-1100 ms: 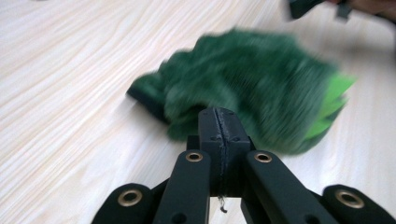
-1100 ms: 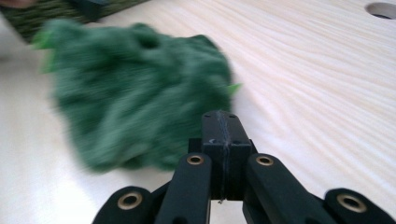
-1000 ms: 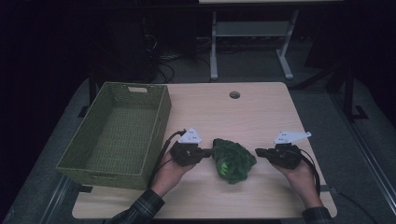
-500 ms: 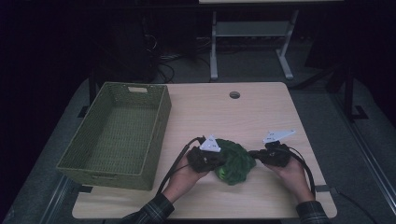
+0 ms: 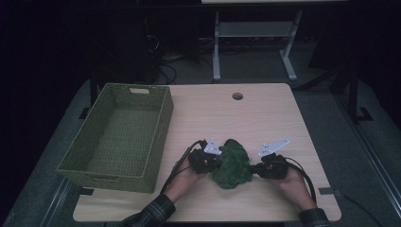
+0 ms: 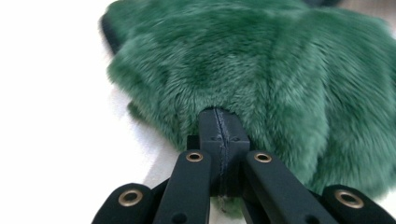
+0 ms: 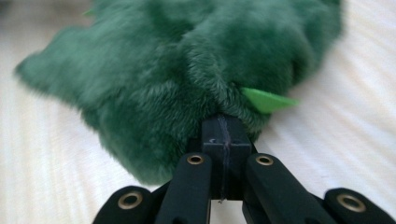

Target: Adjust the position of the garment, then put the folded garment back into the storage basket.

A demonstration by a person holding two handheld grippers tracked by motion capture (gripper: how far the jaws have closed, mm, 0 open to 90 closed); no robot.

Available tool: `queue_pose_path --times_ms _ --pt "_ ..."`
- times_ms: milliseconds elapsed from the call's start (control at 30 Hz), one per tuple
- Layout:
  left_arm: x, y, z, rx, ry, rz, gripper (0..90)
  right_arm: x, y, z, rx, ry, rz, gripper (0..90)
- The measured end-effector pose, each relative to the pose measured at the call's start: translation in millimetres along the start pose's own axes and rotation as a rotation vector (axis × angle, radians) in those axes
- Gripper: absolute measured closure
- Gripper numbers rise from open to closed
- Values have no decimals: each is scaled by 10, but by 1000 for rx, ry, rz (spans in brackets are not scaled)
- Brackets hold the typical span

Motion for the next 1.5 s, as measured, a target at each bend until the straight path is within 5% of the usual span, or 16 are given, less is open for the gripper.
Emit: queue_pose_path --times_ms 133,300,500,767,900,1100,1300,1500 --pt "33 -35 48 -17 2 -6 872 10 38 40 -30 26 -2 887" --pt "67 -138 195 -74 26 9 796 -117 58 219 -116 99 -64 681" --pt "86 -215 310 -110 54 10 701 -282 208 300 -128 199 -133 455" --pt "25 -289 365 -104 129 -31 398 -461 332 273 -107 323 -218 139" --pt "-12 -308 343 -89 154 -57 296 -533 359 237 -94 380 -215 64" --pt "-47 -319 284 -45 187 -99 145 -540 359 205 -102 386 -207 17" --pt "-160 -302 161 12 228 -164 128 -543 364 205 -114 387 -208 17" --pt "-186 -195 -64 107 202 -226 127 -546 359 200 -120 389 -207 17"
Point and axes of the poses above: each handheld gripper's, and its own axes: z roughly backward along the jaws, y roughly out of its underside, x roughly to its left, the point moved 9 cm from there along -z, roughly forward along the jaws, and after that the axes turned 7 degrees about -z, right-handed, at the moved point
